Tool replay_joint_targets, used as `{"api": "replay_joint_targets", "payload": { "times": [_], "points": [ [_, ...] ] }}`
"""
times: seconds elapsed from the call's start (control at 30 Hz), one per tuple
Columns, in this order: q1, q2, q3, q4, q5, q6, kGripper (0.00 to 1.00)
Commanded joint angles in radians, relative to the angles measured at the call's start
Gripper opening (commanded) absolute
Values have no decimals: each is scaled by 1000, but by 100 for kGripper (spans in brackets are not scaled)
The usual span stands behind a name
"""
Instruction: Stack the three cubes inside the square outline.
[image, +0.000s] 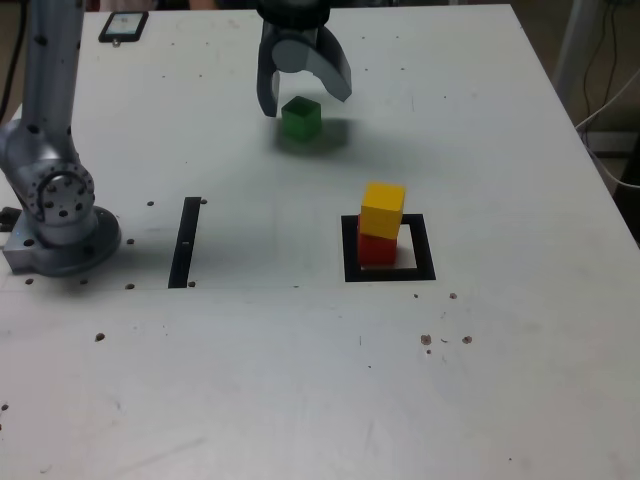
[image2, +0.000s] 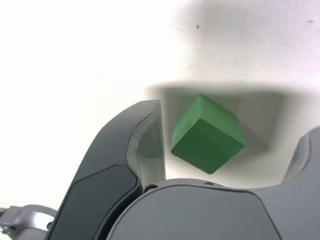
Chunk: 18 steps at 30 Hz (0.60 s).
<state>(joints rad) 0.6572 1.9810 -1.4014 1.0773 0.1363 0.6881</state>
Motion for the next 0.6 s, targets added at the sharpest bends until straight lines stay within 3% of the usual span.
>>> {"api": "replay_joint_targets", "payload": {
  "times": [0.0,0.4,0.57],
  "points": [
    [-2,8,6,-9,-5,4,90],
    [-2,19,22,-14,-7,17,87],
    [-2,25,24,-26,-6,19,81]
  ]
}}
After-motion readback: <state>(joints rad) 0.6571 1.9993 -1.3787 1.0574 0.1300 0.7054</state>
